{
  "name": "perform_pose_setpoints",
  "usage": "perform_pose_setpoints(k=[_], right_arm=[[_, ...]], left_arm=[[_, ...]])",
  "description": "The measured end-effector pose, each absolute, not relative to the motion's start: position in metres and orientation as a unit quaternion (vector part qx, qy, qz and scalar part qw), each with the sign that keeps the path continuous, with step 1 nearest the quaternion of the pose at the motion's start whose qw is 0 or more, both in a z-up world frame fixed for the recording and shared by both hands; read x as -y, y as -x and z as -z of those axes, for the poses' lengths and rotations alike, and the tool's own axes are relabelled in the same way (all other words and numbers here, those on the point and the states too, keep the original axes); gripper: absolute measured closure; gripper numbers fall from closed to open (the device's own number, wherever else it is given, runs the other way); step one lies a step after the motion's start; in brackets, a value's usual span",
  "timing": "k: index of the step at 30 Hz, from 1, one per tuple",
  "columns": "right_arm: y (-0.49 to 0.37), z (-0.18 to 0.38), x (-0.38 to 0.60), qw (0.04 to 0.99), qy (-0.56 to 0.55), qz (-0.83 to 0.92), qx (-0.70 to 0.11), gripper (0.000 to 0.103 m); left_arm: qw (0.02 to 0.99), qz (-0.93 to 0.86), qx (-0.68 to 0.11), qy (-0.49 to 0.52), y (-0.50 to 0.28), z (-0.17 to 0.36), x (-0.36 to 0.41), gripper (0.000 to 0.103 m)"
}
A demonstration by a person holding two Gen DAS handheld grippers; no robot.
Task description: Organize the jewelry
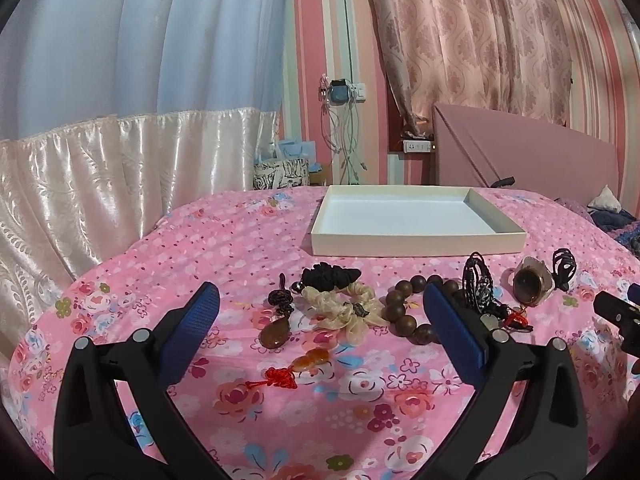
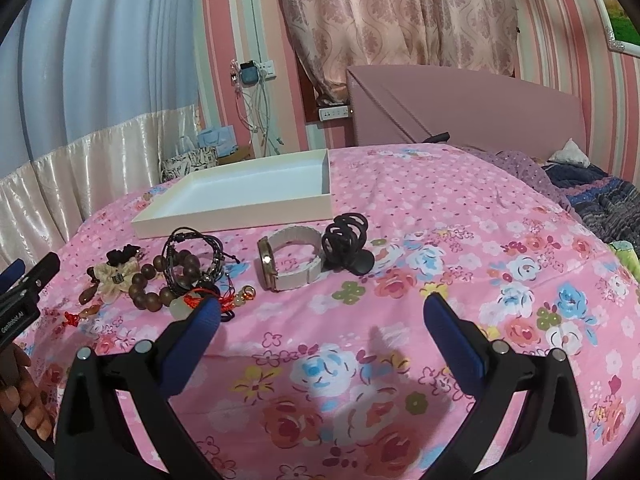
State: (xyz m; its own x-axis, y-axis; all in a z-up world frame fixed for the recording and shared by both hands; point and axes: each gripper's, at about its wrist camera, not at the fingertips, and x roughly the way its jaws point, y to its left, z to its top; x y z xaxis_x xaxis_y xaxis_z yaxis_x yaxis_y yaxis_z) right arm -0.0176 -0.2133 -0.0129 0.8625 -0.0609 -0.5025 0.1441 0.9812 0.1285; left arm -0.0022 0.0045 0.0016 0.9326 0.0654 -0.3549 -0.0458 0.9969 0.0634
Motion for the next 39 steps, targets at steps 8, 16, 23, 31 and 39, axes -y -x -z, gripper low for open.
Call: perform_pose_setpoints(k=[8,16,23,31,39], right_arm=[[0.02,0.01,0.211,0.963,-0.077,0.054,-0.251,0.002],[0.009,0.014,0.203,0.958,-0.054,0.041,-0.279,0.002],[0.011,0.014,0.201,0.958,-0.05,0.05,-0.276,0.002],[0.007,0.014,0.195,0.955,-0.034,0.049,-0.29,0.002],[-0.001,0.013,0.178,0.948,-0.045,0.019,-0.316,0.002]], left_arm=[[0.98,-0.022,-0.196,-0.026,0.002,-0.002,-0.008,0.003],[0.979,-0.002,-0.206,0.002,-0.005,-0.002,-0.016,0.003],[0.979,-0.005,-0.185,0.079,0.009,-0.005,-0.053,0.003],[0.952,0.008,-0.307,-0.008,-0.016,0.027,-0.052,0.003],[0.941,0.003,-0.338,-0.021,-0.041,0.027,-0.06,0.003]])
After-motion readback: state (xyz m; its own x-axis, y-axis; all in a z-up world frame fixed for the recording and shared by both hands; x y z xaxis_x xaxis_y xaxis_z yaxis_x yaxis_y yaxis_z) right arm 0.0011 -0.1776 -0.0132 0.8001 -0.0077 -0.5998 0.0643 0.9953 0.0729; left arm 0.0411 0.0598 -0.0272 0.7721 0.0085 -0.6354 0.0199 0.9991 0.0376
